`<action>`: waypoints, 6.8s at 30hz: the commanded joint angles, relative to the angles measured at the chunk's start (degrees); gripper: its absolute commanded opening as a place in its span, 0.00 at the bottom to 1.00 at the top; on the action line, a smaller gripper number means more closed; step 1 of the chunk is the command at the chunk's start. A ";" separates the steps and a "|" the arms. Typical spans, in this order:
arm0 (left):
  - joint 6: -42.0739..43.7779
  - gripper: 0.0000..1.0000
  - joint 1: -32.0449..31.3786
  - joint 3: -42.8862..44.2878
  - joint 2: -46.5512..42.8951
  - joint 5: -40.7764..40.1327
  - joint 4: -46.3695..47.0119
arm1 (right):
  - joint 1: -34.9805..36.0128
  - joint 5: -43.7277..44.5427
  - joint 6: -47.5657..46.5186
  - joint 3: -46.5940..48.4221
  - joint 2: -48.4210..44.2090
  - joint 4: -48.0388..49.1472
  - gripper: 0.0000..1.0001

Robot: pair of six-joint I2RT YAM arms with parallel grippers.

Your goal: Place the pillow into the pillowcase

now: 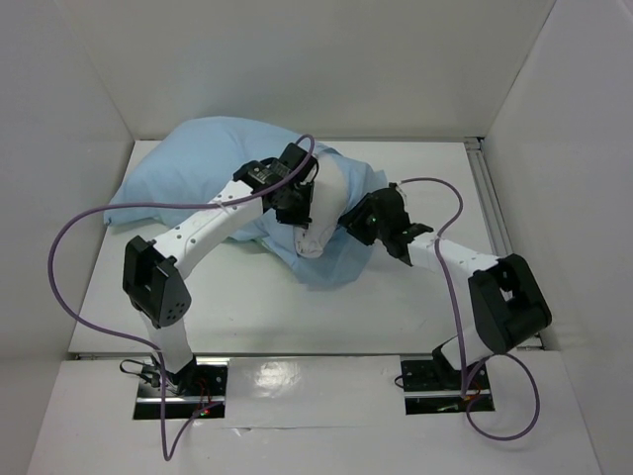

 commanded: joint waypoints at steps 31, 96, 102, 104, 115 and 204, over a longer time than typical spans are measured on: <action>-16.56 0.00 4.49 5.03 6.71 -7.80 15.32 | 19.36 -19.64 -37.14 14.74 -6.88 -12.14 0.00; -1.10 0.83 14.00 -21.34 -21.25 18.03 9.72 | 10.24 -4.36 -31.27 42.45 8.32 -38.78 0.82; -0.58 0.81 10.39 -23.89 -17.38 15.48 10.94 | 11.47 3.36 -28.63 45.35 11.49 -43.16 0.48; -0.58 0.59 10.38 -23.89 -15.80 14.08 11.56 | 11.47 3.90 -28.11 43.96 10.97 -43.79 0.21; -0.05 0.00 13.80 -16.33 -17.80 11.70 9.72 | 11.47 -1.70 -36.17 42.73 -0.53 -32.12 0.00; 0.11 0.83 11.70 16.45 3.56 34.74 13.42 | -4.61 -0.95 -42.70 45.37 11.77 -34.28 0.86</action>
